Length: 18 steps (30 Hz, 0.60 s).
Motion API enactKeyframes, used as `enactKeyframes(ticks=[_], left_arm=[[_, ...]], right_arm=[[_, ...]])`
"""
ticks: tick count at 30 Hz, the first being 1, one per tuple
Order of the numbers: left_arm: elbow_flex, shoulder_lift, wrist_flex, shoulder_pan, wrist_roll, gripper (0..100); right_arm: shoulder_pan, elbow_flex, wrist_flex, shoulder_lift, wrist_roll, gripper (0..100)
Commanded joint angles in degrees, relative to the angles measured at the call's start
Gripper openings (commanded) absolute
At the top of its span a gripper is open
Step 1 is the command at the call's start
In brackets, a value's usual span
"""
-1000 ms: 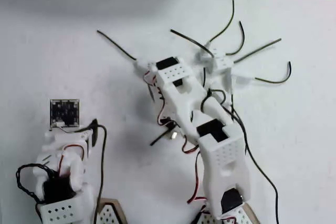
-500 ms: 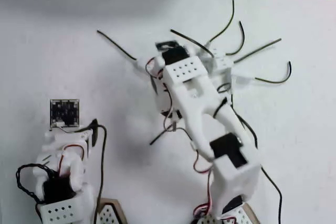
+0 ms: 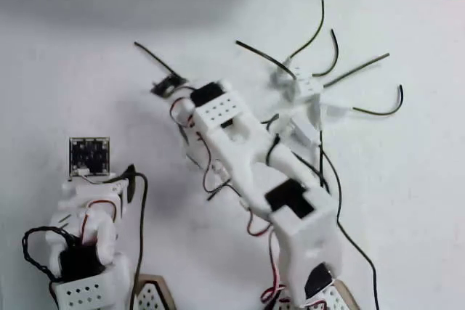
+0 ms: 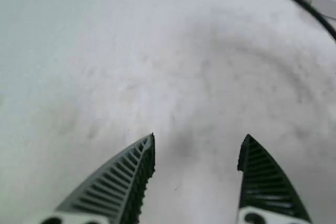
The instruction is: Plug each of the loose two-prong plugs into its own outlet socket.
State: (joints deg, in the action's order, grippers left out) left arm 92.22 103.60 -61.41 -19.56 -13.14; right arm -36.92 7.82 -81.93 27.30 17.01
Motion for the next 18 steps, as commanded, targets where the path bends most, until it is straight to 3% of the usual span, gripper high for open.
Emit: enactKeyframes(ticks=[1, 11, 18], left_arm=[[-0.3, 0.4, 1.3, -0.7, -0.4, 26], [-0.3, 0.4, 1.3, -0.7, -0.4, 26], [-0.3, 0.4, 1.3, -0.7, -0.4, 26]], right_arm=[[-0.6, 5.2, 0.3, 4.2, 0.8, 2.1], [-0.4, 24.9, -16.1, 16.6, 0.4, 2.2], [-0.5, 26.8, -16.5, 19.0, -2.4, 3.4]])
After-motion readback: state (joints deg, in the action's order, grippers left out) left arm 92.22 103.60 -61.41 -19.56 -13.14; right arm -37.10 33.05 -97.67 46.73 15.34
